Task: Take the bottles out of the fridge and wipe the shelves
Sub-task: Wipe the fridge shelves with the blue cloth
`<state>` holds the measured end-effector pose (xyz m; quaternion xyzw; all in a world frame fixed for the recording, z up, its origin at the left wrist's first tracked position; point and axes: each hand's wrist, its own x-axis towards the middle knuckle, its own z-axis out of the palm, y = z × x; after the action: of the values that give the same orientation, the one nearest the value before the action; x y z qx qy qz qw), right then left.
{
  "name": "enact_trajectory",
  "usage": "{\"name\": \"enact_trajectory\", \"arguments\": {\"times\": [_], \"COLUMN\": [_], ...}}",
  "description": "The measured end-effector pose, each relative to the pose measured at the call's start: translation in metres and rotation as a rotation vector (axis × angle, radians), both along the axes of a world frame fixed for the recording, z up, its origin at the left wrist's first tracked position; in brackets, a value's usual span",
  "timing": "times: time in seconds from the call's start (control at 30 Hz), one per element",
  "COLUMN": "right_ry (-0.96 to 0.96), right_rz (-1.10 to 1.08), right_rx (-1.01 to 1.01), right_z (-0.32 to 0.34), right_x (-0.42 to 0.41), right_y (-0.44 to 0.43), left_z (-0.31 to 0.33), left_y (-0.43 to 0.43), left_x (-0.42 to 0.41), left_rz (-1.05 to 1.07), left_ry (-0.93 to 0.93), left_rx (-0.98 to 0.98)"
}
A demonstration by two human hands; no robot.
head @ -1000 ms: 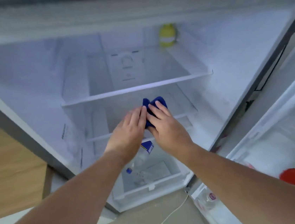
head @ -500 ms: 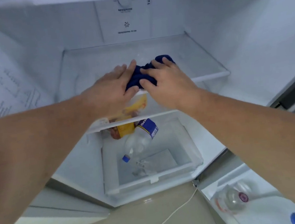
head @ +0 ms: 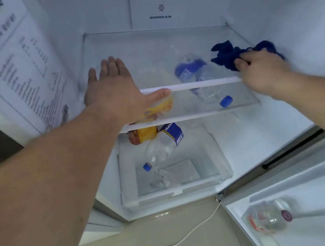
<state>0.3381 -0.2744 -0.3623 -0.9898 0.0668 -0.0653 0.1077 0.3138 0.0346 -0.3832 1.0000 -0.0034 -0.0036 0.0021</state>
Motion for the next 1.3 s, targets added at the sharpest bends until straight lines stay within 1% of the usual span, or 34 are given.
{"name": "enact_trajectory", "arguments": {"times": [0.03, 0.07, 0.13, 0.2, 0.27, 0.3, 0.37, 0.43, 0.5, 0.53, 0.6, 0.67, 0.7, 0.77, 0.83, 0.9, 0.97, 1.03, 1.1, 1.2, 1.27, 1.3], "right_ry": [0.021, 0.025, 0.009, 0.016, -0.002, -0.055, -0.155, -0.163, -0.096, -0.041, 0.026, 0.027, 0.033, 0.045, 0.044, 0.040, 0.011, -0.029, -0.005, 0.127, 0.154, 0.138], "right_rz": [-0.054, -0.045, 0.117, 0.365, 0.514, 0.518, 0.394, 0.160, -0.012, -0.056, -0.074, 0.002, 0.081, 0.276, 0.426, 0.456, 0.408, 0.348, 0.427, 0.624, 0.727, 0.767], "right_rx": [0.012, 0.032, 0.086, 0.141, 0.134, 0.141, 0.156, 0.114, 0.088, 0.083, 0.082, 0.127, 0.148, 0.188, 0.201, 0.168, 0.175, 0.185, 0.234, 0.302, 0.290, 0.244], "right_z": [0.006, 0.011, 0.015, 0.010, 0.004, 0.000, -0.006, -0.003, 0.005, 0.010, 0.017, 0.018, 0.018, 0.015, 0.009, 0.005, 0.005, 0.007, 0.011, 0.012, 0.013, 0.013], "right_x": [0.013, 0.029, 0.055, 0.059, 0.027, 0.009, -0.021, -0.027, -0.002, 0.018, 0.060, 0.098, 0.108, 0.100, 0.067, 0.025, -0.005, -0.014, -0.003, 0.038, 0.074, 0.091], "right_y": [0.001, 0.017, 0.073, 0.132, 0.155, 0.145, 0.094, 0.035, -0.005, -0.012, -0.001, 0.030, 0.051, 0.094, 0.125, 0.128, 0.107, 0.094, 0.114, 0.173, 0.210, 0.225], "left_z": [0.000, 0.000, 0.001, 0.001, 0.001, 0.001, 0.000, -0.001, -0.002, -0.003, -0.004, -0.003, -0.002, -0.001, -0.001, -0.002, -0.001, 0.000, 0.000, -0.002, -0.003, -0.004], "left_y": [-0.002, -0.003, -0.003, -0.003, -0.004, -0.004, -0.003, 0.000, 0.000, 0.000, -0.001, -0.002, -0.003, -0.004, -0.004, -0.004, -0.004, -0.006, -0.006, -0.005, -0.003, -0.002], "left_x": [0.000, -0.001, -0.003, -0.002, -0.002, -0.002, 0.000, 0.001, 0.002, 0.003, 0.004, 0.003, 0.003, 0.003, 0.002, 0.001, 0.001, 0.000, -0.002, -0.005, -0.007, -0.007], "left_rz": [0.002, 0.004, 0.013, 0.019, 0.026, 0.029, 0.035, 0.033, 0.030, 0.028, 0.028, 0.031, 0.031, 0.031, 0.037, 0.037, 0.037, 0.037, 0.038, 0.052, 0.078, 0.086], "left_ry": [-0.003, -0.008, -0.011, -0.020, -0.026, -0.021, -0.009, -0.011, -0.033, -0.045, -0.044, -0.038, -0.039, -0.033, -0.028, -0.029, -0.037, -0.035, -0.031, -0.099, -0.134, -0.139], "left_rx": [-0.001, 0.001, -0.004, -0.011, -0.020, -0.021, -0.006, 0.008, 0.004, 0.004, 0.011, 0.009, 0.009, 0.011, 0.013, 0.010, -0.003, -0.019, -0.041, -0.064, -0.073, -0.079]}}
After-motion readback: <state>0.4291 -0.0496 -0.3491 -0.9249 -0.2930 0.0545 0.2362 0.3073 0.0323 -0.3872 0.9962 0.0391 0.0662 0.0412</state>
